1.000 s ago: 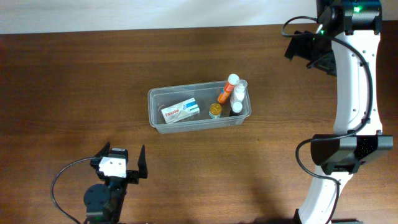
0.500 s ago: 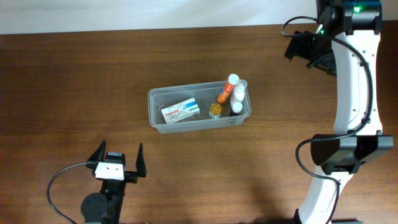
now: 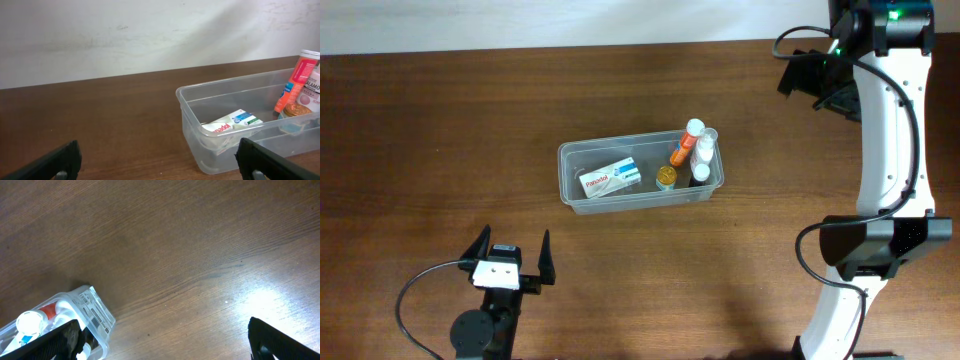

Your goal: Pack container

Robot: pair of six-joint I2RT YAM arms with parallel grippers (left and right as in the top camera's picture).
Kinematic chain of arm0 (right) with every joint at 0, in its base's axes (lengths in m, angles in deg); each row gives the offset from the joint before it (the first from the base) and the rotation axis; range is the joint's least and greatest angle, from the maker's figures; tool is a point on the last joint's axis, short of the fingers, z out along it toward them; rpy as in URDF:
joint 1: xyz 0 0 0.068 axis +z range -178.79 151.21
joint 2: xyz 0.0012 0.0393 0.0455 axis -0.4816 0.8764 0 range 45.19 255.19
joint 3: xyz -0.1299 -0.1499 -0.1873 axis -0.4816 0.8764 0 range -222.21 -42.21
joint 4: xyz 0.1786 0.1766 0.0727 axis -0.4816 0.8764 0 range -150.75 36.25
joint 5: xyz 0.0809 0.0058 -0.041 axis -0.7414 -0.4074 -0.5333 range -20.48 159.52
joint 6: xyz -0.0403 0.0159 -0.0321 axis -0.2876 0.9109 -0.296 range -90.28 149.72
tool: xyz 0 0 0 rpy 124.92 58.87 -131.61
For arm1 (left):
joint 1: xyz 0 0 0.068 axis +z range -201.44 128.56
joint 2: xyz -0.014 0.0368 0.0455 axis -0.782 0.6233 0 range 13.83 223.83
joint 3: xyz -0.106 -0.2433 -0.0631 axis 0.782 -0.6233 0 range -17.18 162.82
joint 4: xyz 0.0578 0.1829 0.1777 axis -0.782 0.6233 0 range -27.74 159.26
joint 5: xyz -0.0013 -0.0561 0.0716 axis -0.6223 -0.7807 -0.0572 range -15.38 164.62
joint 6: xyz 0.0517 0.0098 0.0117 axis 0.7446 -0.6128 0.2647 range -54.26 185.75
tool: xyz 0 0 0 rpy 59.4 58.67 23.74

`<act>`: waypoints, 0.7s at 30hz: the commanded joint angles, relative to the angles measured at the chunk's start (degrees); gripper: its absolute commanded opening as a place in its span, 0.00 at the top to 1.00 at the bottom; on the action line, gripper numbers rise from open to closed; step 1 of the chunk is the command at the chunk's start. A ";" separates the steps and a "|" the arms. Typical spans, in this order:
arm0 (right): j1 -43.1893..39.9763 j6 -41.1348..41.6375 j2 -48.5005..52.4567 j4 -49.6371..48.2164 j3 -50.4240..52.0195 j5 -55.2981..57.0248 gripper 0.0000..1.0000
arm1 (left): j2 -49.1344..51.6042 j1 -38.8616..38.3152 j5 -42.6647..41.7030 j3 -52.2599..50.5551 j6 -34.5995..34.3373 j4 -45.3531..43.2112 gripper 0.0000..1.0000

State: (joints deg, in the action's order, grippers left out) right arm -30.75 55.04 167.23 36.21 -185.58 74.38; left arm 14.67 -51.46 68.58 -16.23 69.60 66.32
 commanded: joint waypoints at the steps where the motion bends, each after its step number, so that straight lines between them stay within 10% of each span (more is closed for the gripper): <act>1: 0.13 0.28 -1.05 0.15 -0.81 -0.09 0.02 | -0.44 0.35 -0.63 -0.42 0.72 -0.09 0.00; 21: 21.44 0.26 -33.64 0.33 -0.79 3.34 0.02 | -0.44 0.35 -0.63 -0.42 0.72 -0.09 0.01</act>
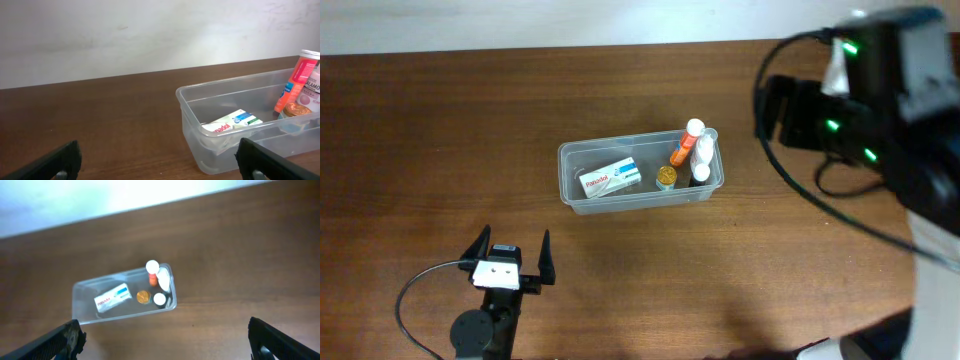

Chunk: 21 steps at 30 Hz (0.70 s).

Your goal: Pack container

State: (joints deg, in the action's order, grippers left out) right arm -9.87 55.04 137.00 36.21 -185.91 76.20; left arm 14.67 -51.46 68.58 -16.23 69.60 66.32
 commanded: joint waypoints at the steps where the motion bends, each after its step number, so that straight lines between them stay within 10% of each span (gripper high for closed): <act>1: 0.57 0.26 -4.48 0.33 -0.46 1.53 0.02 | -0.44 0.35 -0.63 -0.42 0.72 -0.09 0.01; 8: -1.92 0.33 -19.50 -5.57 12.63 0.87 0.02 | -0.44 0.35 -0.63 -0.42 0.72 -0.09 0.01; 21: -10.93 0.26 -64.30 -76.98 92.65 -3.67 0.02 | -0.44 0.35 -0.63 -0.42 0.72 -0.09 0.01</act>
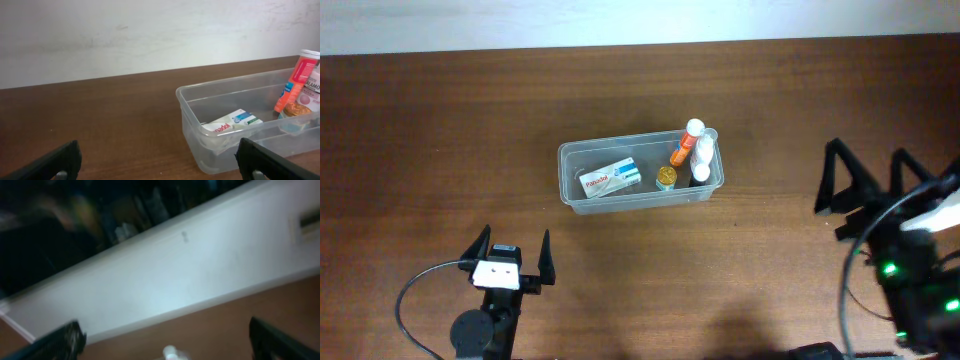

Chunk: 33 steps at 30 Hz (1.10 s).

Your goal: Pack container

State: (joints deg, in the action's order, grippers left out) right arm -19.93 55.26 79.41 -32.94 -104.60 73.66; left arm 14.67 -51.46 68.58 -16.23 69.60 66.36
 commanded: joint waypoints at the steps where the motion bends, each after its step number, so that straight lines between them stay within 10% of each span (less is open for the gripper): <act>1: -1.09 0.04 -8.37 -10.80 14.56 -1.14 0.02 | -0.44 0.35 -0.63 -0.42 0.72 -0.13 0.01; 11: -4.79 -11.02 -24.37 -35.93 44.72 -1.81 0.02 | -0.44 0.35 -0.63 -0.42 0.72 -0.15 0.01; 33: -6.69 -18.23 -34.03 -33.05 62.07 -7.19 0.02 | -0.44 0.35 -0.63 -0.42 0.72 -0.13 0.01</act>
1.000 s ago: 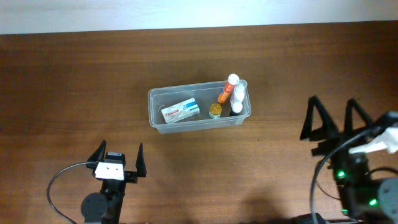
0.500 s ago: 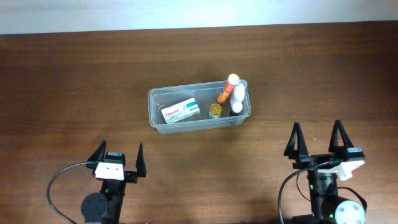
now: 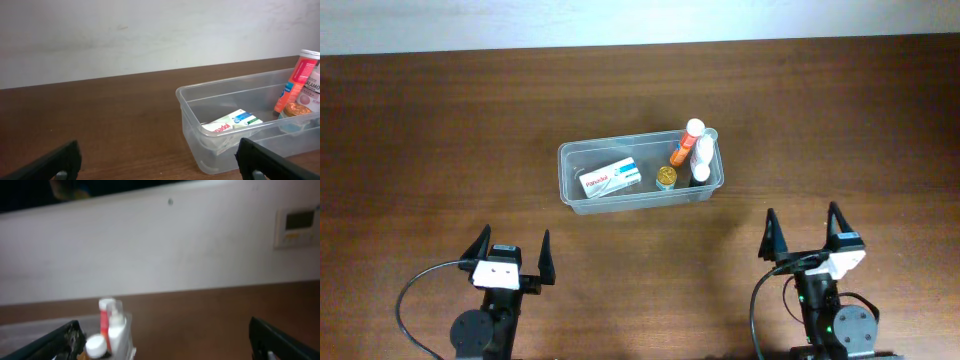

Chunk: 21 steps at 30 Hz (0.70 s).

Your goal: Pack container

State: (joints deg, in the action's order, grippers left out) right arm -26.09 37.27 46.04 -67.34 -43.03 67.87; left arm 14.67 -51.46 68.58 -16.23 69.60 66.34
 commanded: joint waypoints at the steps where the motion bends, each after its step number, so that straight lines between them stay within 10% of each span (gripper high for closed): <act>1: -0.52 -0.26 -0.66 2.21 0.50 -1.40 0.02 | -0.44 0.35 -0.63 -0.42 0.72 -0.11 0.01; 21: -0.52 -1.57 -0.63 11.26 0.50 2.27 0.02 | -0.44 0.35 -0.63 -0.42 0.72 -0.11 0.01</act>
State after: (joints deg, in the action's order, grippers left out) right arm -26.13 35.93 45.88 -56.50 -42.81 69.05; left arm 14.67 -51.46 68.58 -16.23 69.60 66.34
